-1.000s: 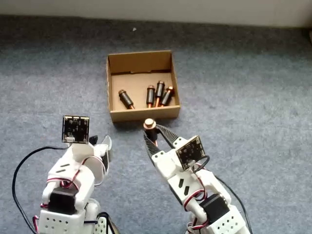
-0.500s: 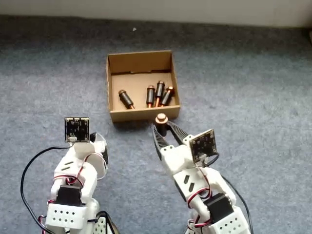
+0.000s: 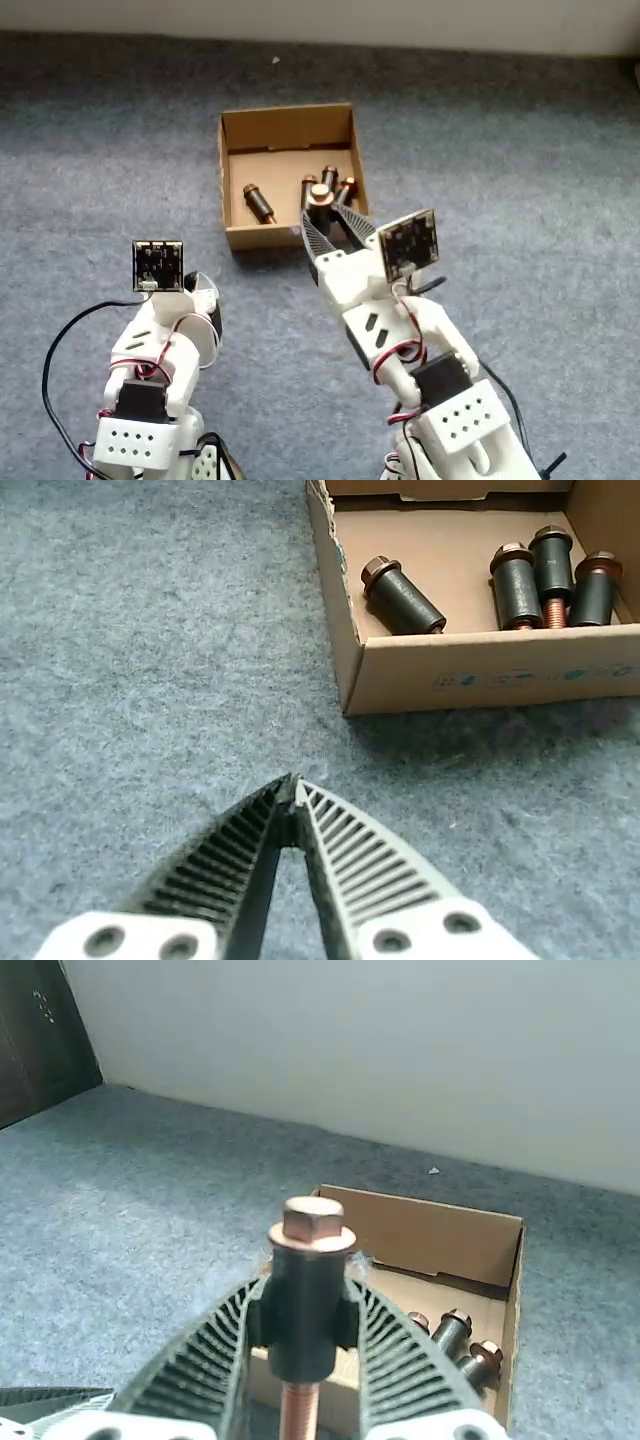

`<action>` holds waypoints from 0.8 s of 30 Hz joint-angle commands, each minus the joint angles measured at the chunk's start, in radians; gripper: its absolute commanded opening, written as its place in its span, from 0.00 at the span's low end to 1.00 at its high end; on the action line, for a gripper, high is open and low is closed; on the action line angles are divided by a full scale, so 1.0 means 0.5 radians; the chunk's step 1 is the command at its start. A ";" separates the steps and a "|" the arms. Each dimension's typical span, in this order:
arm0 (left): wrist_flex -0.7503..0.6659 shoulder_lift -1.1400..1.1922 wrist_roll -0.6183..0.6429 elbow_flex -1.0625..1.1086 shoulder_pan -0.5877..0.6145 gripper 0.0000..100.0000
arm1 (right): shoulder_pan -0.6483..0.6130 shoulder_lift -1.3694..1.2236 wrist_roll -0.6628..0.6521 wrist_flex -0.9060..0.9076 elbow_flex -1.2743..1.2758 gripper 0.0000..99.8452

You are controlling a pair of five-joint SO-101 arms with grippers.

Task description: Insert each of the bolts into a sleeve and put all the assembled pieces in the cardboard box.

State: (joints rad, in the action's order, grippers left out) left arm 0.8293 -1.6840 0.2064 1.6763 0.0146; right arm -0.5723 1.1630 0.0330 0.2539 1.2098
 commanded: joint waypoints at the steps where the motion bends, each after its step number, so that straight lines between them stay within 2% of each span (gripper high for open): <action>1: -0.037 -0.005 -0.018 0.048 0.005 0.01 | 0.032 -0.247 0.015 -0.247 -0.241 0.00; 13: -0.037 -0.002 -0.025 0.048 0.005 0.01 | 0.032 -1.214 0.015 -1.085 -0.388 0.00; 24: -0.037 -0.002 -0.025 0.051 0.005 0.01 | 0.032 -2.005 0.015 -1.456 -0.658 0.00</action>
State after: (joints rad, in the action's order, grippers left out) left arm 0.8293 -1.6840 0.2064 1.6763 0.0146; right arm -0.5708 0.1887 0.0330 -0.3920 0.9475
